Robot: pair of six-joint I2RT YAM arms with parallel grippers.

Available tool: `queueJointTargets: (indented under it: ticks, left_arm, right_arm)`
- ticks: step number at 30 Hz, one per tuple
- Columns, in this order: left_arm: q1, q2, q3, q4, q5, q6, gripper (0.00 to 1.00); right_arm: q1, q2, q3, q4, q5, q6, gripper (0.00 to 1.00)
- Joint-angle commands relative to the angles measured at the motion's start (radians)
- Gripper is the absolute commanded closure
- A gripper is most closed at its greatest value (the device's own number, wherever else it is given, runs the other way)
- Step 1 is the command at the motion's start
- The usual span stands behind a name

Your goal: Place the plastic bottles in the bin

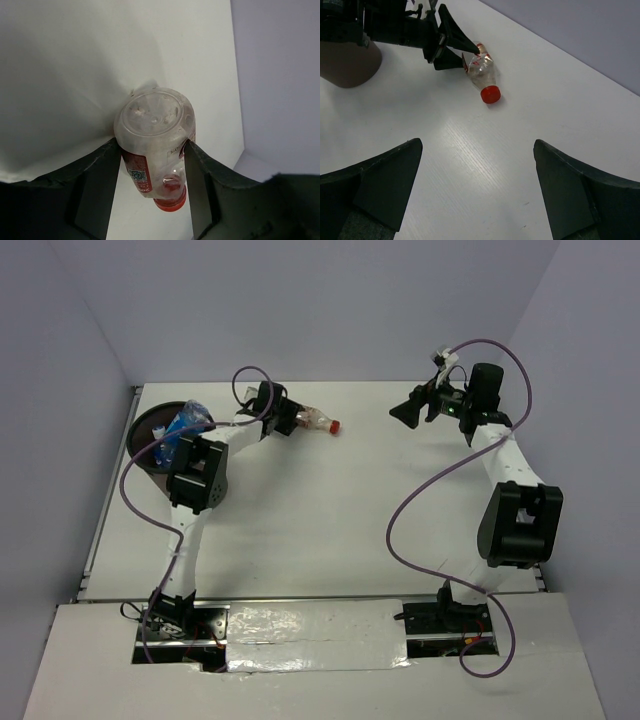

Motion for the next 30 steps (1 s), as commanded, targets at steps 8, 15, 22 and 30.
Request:
queueJointTargets:
  ticks: [8, 15, 22, 30]
  left_arm:
    - [-0.083, -0.147, -0.239, -0.19, 0.087, 0.307, 0.35]
    - [-0.087, -0.195, -0.31, -0.252, 0.132, 0.489, 0.31]
    - [-0.089, -0.168, -0.278, -0.297, 0.14, 0.569, 0.2]
    - [-0.089, -0.194, -0.302, -0.167, 0.181, 0.442, 0.07]
  right_arm:
    - [-0.008, -0.097, -0.038, 0.041, -0.029, -0.007, 0.0]
    - [-0.006, -0.11, -0.057, 0.041, -0.038, 0.005, 0.0]
    - [-0.008, -0.114, -0.066, 0.075, -0.046, 0.023, 0.0]
    - [-0.008, -0.122, -0.074, 0.059, -0.046, 0.002, 0.0]
